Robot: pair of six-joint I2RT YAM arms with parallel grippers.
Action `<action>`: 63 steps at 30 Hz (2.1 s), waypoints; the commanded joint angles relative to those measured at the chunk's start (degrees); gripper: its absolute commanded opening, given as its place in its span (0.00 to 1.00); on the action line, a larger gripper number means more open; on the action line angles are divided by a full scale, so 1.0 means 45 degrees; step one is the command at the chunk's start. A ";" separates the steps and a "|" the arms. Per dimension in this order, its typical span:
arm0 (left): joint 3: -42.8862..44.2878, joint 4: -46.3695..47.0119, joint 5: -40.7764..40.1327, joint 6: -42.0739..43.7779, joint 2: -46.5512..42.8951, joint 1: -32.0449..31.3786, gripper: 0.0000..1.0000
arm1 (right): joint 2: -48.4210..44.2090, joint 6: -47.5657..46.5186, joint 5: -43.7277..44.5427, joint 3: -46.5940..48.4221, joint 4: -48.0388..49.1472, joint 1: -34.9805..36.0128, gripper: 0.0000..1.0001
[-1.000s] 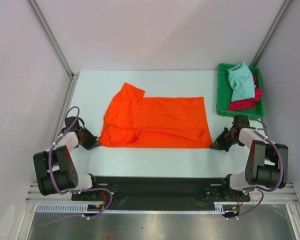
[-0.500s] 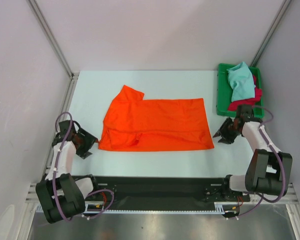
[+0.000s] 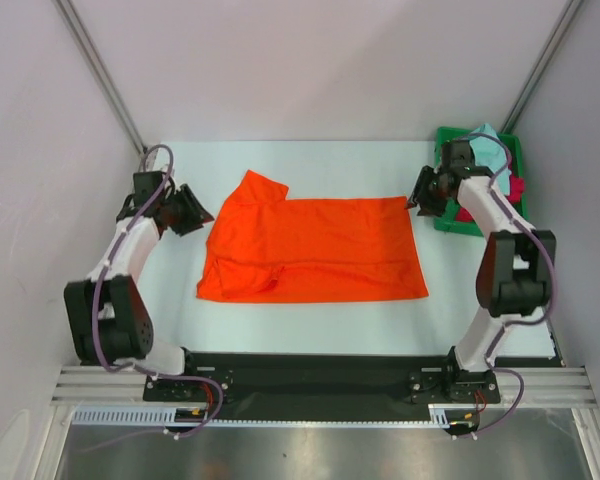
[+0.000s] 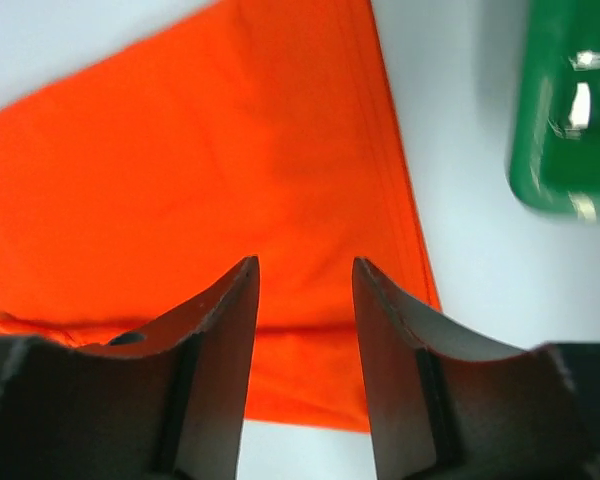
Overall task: Fold and stack the t-shirts
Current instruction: Fold the tshirt
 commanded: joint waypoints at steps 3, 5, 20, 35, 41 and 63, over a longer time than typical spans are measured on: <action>0.3018 0.1637 0.1082 0.1806 0.3779 -0.0130 0.47 | 0.2807 -0.0820 0.0351 0.3643 -0.0299 0.0209 0.41; 0.4404 0.1677 0.1392 0.2023 0.5532 -0.0130 0.42 | 0.3858 -0.1036 0.0294 0.4449 -0.0551 0.0209 0.39; 0.7362 0.0857 0.1824 0.1752 0.9215 -0.0384 0.47 | 0.7419 -0.2306 0.0506 0.8512 -0.1957 0.0209 0.53; 0.7518 -0.0179 0.1258 0.2511 0.9684 -0.0814 0.50 | 0.8514 -0.2247 0.0253 0.8945 -0.1627 -0.0181 0.50; 0.7929 -0.0452 0.0907 0.2571 0.9860 -0.0814 0.50 | 0.8670 -0.2130 0.0000 0.9023 -0.1647 -0.0182 0.50; 0.9022 -0.0374 0.1453 0.2024 1.0973 -0.0716 0.42 | 0.9333 -0.2110 -0.0254 0.9589 -0.1998 -0.0182 0.42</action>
